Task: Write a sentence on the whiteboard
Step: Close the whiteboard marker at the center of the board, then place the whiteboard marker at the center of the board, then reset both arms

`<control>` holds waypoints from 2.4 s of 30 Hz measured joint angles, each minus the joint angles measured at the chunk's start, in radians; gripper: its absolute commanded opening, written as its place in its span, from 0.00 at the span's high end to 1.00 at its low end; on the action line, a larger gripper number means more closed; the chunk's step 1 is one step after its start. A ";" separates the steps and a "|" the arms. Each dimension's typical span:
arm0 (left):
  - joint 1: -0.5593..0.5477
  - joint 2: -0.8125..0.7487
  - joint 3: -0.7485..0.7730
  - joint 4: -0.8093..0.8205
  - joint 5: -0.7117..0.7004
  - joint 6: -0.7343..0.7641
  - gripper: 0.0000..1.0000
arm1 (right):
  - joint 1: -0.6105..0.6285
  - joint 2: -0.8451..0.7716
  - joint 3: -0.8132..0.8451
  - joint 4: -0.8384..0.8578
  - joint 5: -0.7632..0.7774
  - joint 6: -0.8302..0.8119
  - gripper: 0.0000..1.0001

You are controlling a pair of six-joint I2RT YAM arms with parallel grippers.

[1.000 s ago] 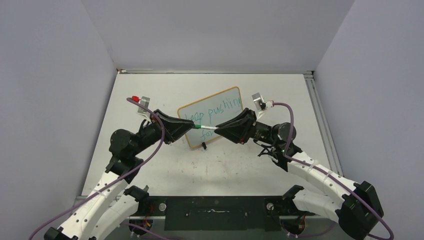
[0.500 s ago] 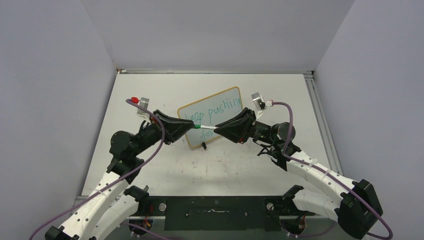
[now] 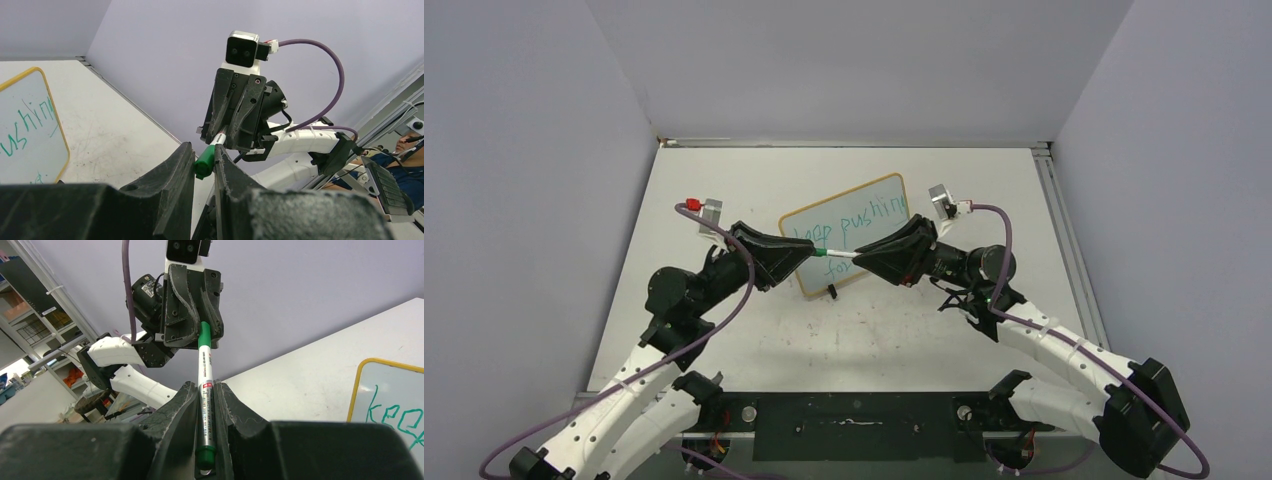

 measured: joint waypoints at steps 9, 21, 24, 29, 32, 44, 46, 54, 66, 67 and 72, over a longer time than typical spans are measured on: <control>-0.012 -0.004 0.030 -0.164 -0.026 0.104 0.48 | 0.016 -0.053 0.005 -0.170 0.077 -0.074 0.95; 0.159 0.051 0.224 -0.702 -0.163 0.438 0.26 | -0.008 -0.213 0.067 -1.004 0.709 -0.222 0.95; 0.206 0.058 0.238 -0.766 -0.279 0.510 0.21 | -0.037 -0.271 0.023 -1.117 0.822 -0.213 0.95; 0.246 0.037 0.221 -0.819 -0.470 0.596 0.21 | -0.077 -0.312 -0.069 -1.192 0.955 -0.194 0.93; 0.258 0.021 0.200 -0.827 -0.526 0.624 0.21 | -0.090 -0.294 -0.118 -1.189 1.004 -0.183 0.90; 0.260 0.027 0.179 -0.855 -0.571 0.659 0.20 | -0.094 -0.161 -0.218 -1.070 1.096 -0.178 0.64; 0.261 0.035 0.179 -0.856 -0.572 0.660 0.19 | -0.097 -0.162 -0.218 -1.069 1.109 -0.177 0.50; 0.284 0.058 0.179 -0.870 -0.583 0.658 0.10 | -0.100 -0.230 -0.192 -1.118 1.175 -0.217 0.13; 0.284 -0.087 0.172 -0.845 -0.690 0.642 0.03 | -0.100 -0.299 0.049 -1.134 1.195 -0.433 0.09; 0.284 -0.102 0.167 -0.840 -0.697 0.642 0.04 | -0.100 -0.312 0.049 -1.122 1.194 -0.454 0.09; 0.284 -0.189 0.138 -0.817 -0.731 0.642 0.04 | -0.100 -0.350 0.048 -1.099 1.194 -0.531 0.08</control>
